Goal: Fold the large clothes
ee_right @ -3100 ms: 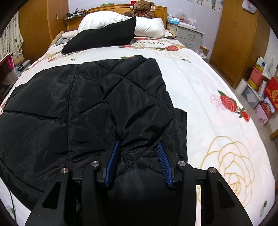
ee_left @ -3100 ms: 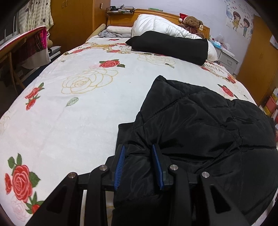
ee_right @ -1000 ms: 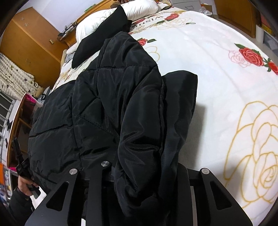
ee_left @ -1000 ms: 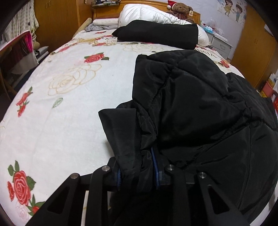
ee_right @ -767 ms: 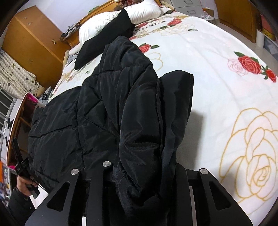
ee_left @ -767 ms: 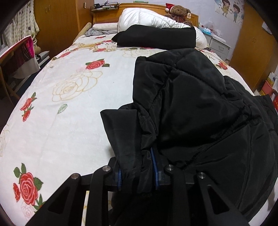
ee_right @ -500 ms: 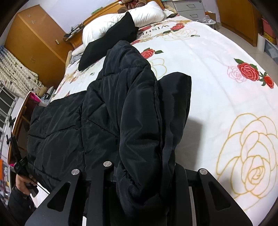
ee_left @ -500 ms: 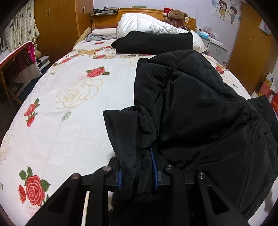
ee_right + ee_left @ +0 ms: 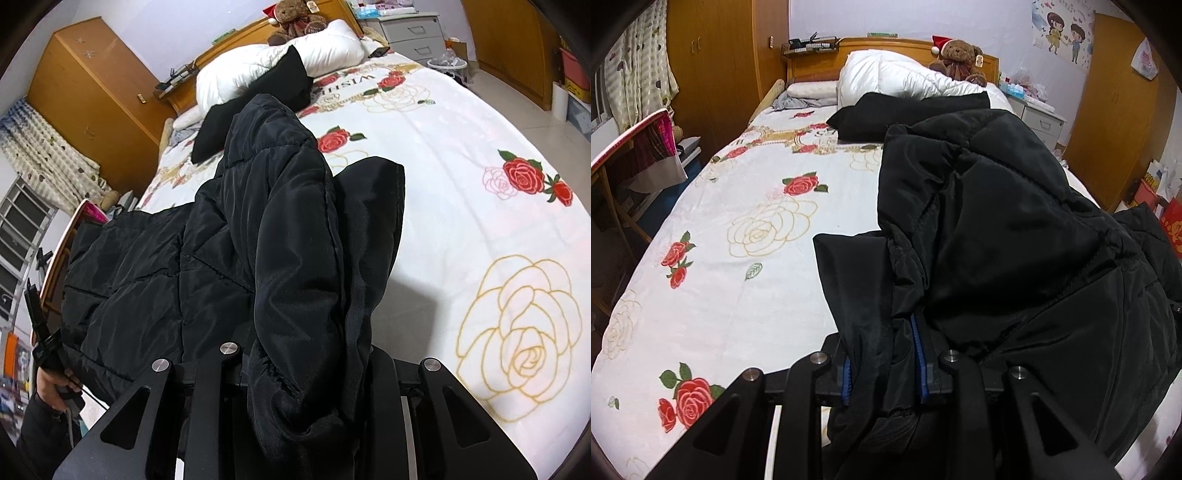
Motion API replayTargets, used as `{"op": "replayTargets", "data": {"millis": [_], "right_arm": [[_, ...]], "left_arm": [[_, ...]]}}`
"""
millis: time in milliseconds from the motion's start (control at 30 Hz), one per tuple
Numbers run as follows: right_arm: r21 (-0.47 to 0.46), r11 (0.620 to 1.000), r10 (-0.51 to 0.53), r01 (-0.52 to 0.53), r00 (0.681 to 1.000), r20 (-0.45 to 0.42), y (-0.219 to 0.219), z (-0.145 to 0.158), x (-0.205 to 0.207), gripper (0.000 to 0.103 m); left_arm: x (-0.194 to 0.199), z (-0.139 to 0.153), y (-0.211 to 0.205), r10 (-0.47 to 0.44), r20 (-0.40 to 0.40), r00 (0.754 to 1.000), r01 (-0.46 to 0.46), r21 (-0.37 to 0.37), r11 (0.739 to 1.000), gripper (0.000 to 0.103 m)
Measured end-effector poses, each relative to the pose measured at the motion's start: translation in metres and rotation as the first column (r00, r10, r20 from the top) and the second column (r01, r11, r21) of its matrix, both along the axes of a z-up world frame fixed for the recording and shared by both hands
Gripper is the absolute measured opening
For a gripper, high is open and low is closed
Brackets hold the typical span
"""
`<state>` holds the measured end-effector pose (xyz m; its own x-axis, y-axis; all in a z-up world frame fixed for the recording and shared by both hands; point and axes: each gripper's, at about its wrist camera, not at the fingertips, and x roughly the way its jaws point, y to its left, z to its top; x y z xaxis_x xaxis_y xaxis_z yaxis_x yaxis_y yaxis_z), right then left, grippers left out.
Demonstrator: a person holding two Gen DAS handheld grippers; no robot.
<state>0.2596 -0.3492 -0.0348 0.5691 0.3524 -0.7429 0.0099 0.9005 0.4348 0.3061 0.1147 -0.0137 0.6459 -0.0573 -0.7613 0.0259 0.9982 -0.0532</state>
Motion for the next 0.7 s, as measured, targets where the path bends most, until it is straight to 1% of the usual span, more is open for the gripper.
{"op": "replayTargets", "data": {"millis": [267, 433, 533, 633, 700], "right_arm": [[0.011, 1.0, 0.0, 0.0, 0.999, 0.032, 0.002, 0.031, -0.032, 0.026], [0.016, 1.0, 0.005, -0.006, 0.999, 0.043, 0.003, 0.043, -0.053, 0.027], [0.018, 1.0, 0.006, -0.007, 0.999, 0.037, 0.003, 0.041, -0.067, 0.027], [0.03, 1.0, 0.002, -0.003, 1.0, 0.022, 0.001, 0.032, -0.078, 0.027], [0.037, 0.999, -0.001, 0.0, 1.0, 0.005, 0.0, 0.021, -0.083, 0.027]], "left_arm": [[-0.035, 0.032, 0.003, -0.007, 0.028, 1.0, 0.007, -0.024, 1.0, 0.026], [-0.063, 0.041, 0.006, -0.006, 0.029, 1.0, 0.007, -0.038, 0.999, 0.026], [-0.078, 0.039, 0.007, -0.004, 0.02, 1.0, 0.005, -0.045, 0.999, 0.026], [-0.091, 0.026, 0.008, -0.001, 0.001, 1.0, 0.001, -0.056, 0.998, 0.026], [-0.098, 0.014, 0.008, 0.001, -0.016, 1.0, -0.002, -0.062, 0.998, 0.027]]}}
